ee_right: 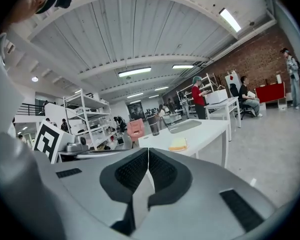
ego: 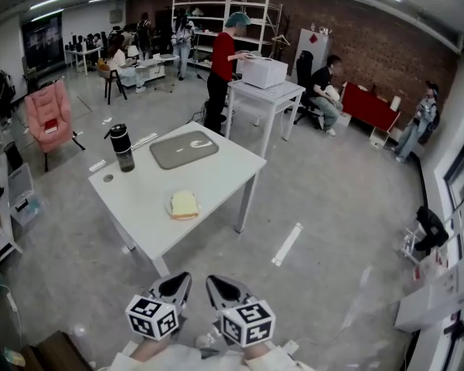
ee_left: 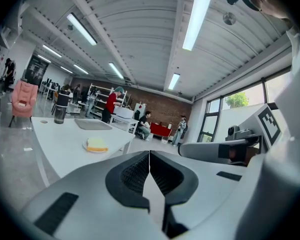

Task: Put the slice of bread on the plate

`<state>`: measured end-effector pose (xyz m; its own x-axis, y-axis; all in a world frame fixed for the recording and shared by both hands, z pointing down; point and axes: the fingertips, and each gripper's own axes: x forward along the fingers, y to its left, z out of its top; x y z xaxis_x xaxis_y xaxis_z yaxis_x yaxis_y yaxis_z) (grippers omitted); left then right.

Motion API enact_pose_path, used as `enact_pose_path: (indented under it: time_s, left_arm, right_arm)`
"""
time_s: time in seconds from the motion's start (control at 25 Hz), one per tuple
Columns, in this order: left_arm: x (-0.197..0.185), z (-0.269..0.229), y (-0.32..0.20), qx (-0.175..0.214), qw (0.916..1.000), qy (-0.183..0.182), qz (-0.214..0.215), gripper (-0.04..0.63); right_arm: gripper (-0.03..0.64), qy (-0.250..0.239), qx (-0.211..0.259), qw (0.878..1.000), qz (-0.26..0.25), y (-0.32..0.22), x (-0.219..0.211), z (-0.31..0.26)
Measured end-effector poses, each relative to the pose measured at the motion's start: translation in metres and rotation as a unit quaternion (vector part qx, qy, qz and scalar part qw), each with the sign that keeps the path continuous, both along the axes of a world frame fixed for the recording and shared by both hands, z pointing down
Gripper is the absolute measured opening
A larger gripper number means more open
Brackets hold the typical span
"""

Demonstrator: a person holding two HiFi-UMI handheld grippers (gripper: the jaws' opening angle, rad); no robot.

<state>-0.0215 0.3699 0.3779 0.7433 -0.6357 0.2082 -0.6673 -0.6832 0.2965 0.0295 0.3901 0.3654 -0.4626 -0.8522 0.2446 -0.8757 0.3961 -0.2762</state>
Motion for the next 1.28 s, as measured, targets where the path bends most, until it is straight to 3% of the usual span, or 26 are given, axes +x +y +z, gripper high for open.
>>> enact_pose_path:
  time_s: [0.32,0.68,1.28]
  left_arm:
    - [-0.009,0.000,-0.048,-0.007,0.9999,-0.001,0.011,0.011]
    - [-0.013,0.003,-0.085,-0.030,0.9994,-0.001,0.015,0.011]
    - [0.003,0.024,-0.210,-0.058,0.9980,-0.002,-0.026,0.011]
  right_arm:
    - [0.015,0.007,-0.015,1.000,0.013,-0.043,-0.008,0.005]
    - [0.015,-0.002,-0.044,0.999,0.030,-0.087,0.018,0.009]
    - [0.015,-0.008,-0.052,0.997,-0.052,-0.216,0.006,0.023]
